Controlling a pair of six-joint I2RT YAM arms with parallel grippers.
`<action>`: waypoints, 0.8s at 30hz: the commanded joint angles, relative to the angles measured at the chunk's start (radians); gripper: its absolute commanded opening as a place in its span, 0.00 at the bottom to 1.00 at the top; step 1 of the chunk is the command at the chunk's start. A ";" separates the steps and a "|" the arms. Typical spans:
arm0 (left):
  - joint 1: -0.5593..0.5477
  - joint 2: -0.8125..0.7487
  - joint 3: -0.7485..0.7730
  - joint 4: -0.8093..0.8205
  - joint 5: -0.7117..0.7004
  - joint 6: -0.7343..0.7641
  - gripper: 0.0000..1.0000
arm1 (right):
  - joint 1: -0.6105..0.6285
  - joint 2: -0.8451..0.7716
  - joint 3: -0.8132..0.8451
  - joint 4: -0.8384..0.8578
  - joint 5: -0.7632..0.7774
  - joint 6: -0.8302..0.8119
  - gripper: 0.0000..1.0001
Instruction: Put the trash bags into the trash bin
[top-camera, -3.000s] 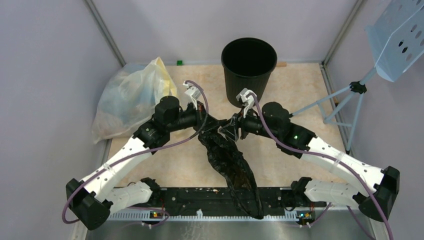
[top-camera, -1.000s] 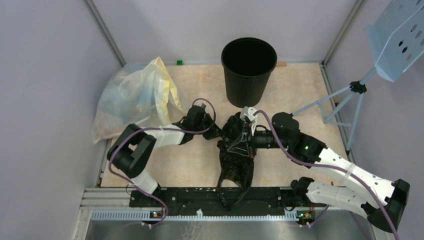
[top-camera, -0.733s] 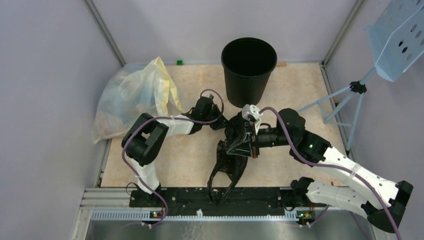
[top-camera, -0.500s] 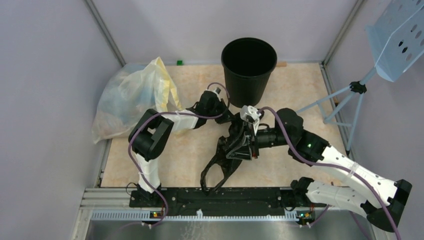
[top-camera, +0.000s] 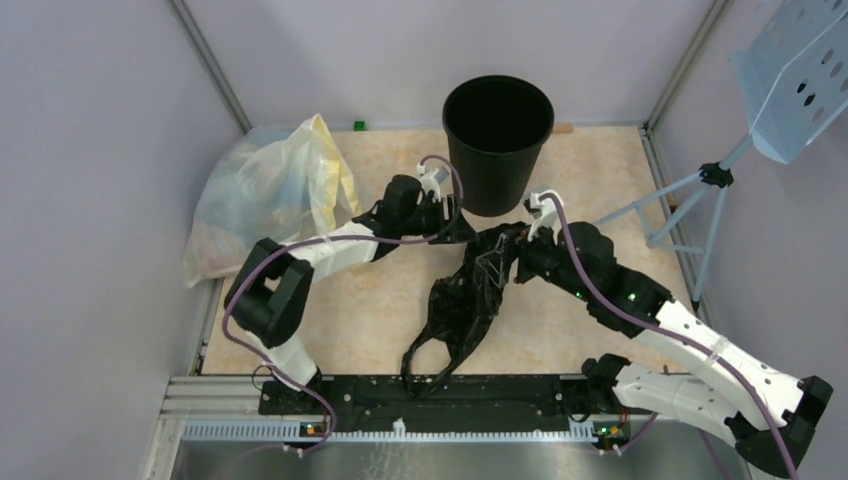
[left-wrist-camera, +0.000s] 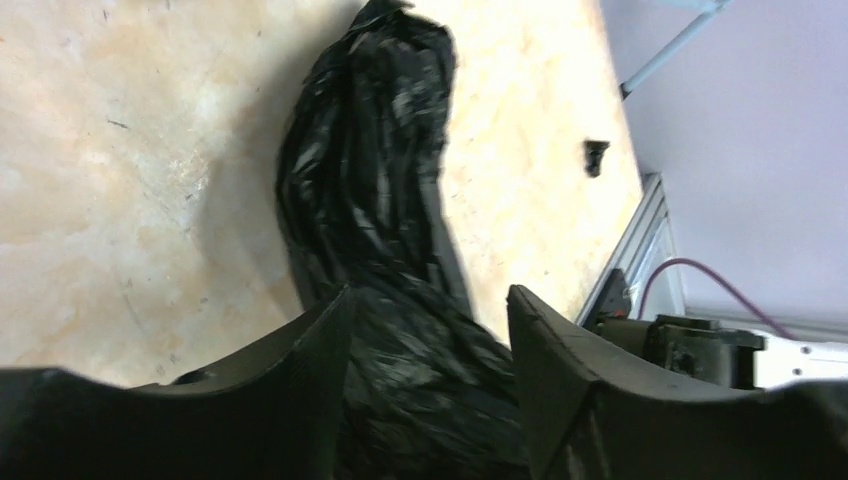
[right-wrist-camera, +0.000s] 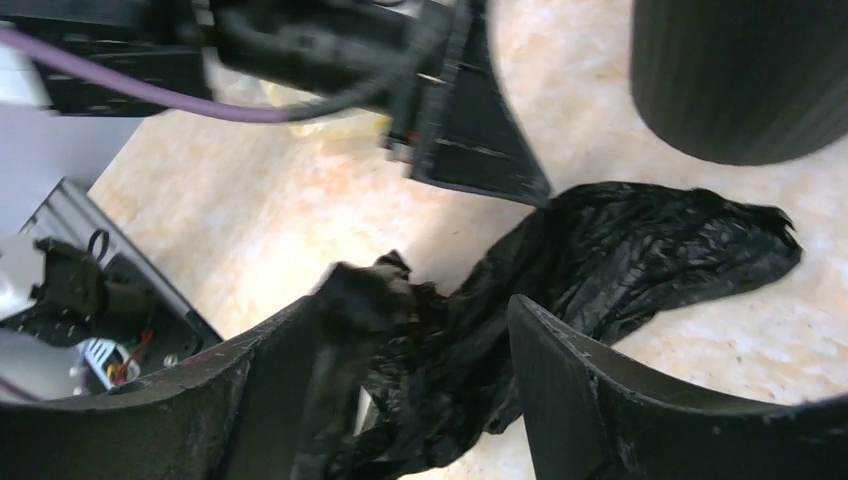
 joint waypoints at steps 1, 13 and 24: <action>0.000 -0.165 0.018 -0.127 -0.063 0.138 0.69 | -0.035 -0.066 -0.051 0.046 0.086 0.037 0.71; 0.005 -0.569 -0.112 -0.325 -0.228 0.149 0.77 | -0.042 -0.049 -0.062 0.041 0.116 0.082 0.69; 0.002 -0.784 -0.097 -0.719 -0.352 0.192 0.83 | -0.335 0.049 -0.160 0.056 0.131 0.304 0.63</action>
